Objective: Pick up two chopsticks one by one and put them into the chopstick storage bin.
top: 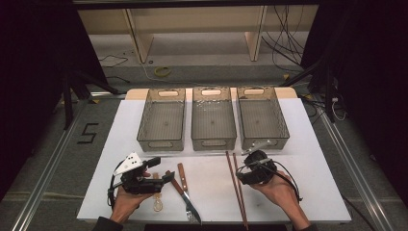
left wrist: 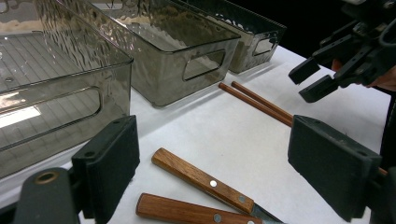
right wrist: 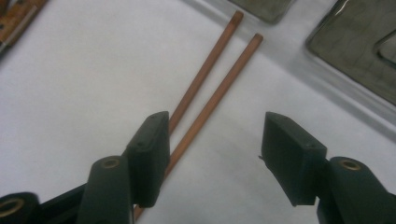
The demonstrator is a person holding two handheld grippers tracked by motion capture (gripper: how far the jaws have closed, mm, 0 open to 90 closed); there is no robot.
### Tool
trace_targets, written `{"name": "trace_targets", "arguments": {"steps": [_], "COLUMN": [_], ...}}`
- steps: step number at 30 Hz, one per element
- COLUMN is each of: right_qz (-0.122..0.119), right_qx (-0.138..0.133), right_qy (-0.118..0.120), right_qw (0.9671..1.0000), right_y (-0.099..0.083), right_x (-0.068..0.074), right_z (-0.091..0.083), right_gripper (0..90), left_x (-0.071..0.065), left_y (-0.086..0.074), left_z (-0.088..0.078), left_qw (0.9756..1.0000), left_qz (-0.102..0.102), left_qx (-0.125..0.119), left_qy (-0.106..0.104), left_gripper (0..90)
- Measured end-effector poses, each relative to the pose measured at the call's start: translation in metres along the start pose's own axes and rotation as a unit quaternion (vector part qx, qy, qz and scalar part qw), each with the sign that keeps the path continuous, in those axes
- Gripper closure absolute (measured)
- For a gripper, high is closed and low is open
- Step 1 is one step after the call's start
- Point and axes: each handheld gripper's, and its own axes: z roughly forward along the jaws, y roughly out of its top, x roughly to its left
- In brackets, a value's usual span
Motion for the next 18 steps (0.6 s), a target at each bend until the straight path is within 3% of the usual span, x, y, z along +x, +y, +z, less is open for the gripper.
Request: {"name": "trace_targets", "arguments": {"steps": [8,18], "right_qz": [-0.022,-0.028], "right_qx": [0.051,0.081], "right_qy": [0.0,0.008], "right_qw": [0.9985,0.9963], "right_y": [0.007,0.01], "right_x": [0.007,0.009], "right_z": [0.016,0.025], "right_gripper": [51.1,58.2], "left_x": [0.0,0.0], "left_y": [0.0,0.0], "left_z": [0.0,0.0], "left_qw": [1.0,1.0], "left_qz": [0.0,-0.002], "left_qx": [0.0,-0.001], "left_qy": [0.001,0.002], "left_gripper": [16.0,16.0]}}
